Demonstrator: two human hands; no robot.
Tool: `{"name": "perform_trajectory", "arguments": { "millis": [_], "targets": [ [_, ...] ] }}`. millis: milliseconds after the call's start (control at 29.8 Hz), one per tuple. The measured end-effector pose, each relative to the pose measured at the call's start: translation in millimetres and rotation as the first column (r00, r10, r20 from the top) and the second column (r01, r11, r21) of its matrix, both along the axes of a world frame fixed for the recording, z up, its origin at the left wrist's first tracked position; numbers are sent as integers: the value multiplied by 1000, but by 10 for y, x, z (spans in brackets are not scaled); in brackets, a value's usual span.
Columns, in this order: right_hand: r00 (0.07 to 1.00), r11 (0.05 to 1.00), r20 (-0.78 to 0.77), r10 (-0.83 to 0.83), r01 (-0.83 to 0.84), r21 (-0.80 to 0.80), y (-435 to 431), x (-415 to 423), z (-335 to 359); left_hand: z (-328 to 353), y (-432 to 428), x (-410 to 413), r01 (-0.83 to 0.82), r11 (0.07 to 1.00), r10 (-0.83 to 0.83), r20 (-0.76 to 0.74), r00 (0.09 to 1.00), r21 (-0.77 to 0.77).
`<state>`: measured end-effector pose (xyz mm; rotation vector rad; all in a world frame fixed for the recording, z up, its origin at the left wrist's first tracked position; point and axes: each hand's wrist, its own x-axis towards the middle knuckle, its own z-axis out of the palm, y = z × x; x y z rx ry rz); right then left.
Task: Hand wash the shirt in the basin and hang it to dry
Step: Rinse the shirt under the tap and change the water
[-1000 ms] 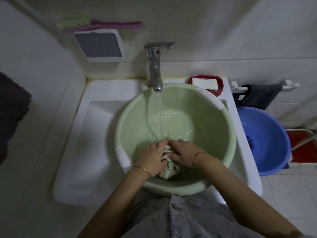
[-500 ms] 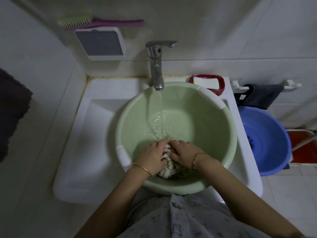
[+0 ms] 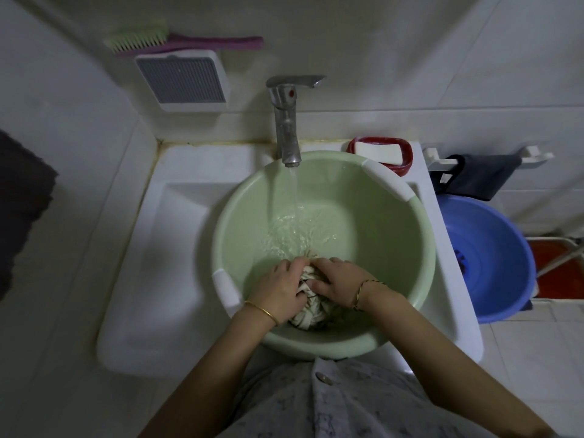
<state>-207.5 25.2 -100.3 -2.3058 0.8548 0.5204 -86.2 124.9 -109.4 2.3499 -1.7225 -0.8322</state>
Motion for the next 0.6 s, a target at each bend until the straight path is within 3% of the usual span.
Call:
{"name": "perform_trajectory", "arguments": {
  "millis": [604],
  "targets": [
    [1000, 1000, -2, -16, 16, 24, -14, -1, 16, -25, 4, 8, -7, 1000, 7, -26, 1000, -5]
  ]
}}
